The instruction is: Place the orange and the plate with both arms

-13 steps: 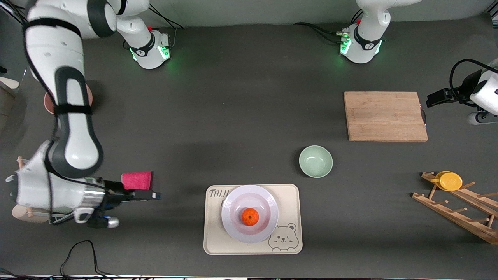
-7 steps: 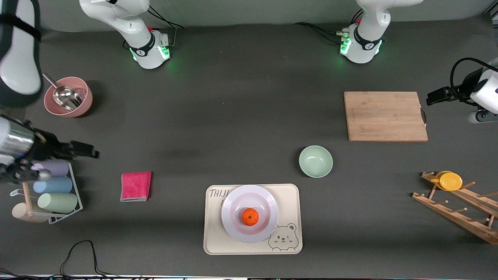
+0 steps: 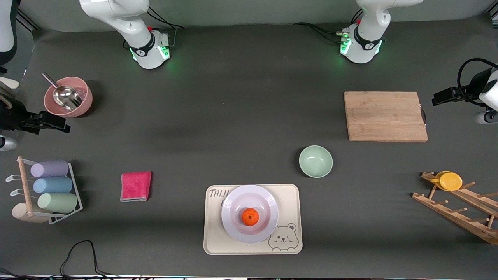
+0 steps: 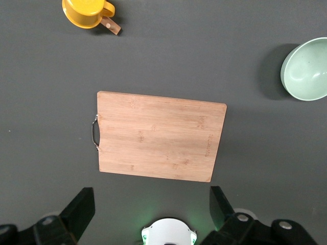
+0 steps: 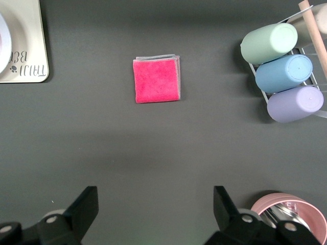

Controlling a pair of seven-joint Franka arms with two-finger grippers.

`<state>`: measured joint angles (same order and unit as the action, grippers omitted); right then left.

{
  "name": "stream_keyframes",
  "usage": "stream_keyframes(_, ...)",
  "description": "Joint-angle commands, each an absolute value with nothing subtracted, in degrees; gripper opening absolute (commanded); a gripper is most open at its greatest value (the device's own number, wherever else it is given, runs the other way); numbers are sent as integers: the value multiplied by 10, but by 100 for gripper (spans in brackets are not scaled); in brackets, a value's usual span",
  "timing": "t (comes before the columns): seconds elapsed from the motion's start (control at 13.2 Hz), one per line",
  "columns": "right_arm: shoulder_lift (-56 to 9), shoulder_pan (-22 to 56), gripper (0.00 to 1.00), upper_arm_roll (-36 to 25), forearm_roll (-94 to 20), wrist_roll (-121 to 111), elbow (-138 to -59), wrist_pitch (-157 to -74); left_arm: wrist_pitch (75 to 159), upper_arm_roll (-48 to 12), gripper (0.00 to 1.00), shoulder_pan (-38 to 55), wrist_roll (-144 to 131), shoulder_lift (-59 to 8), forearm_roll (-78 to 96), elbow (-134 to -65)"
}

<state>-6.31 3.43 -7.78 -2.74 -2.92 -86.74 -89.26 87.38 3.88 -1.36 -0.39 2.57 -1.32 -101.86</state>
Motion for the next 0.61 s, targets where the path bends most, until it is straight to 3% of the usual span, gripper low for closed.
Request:
stream_keyframes(0.0,-44,33,100,-71,-11,-11,-886,-895,860,40,100,-11,-3,19,-18,-1001)
stream_keyframes(0.53,-41,39,100,-70,8,-7,-887,-899,862,37,100,-11,2,19,-40,-993)
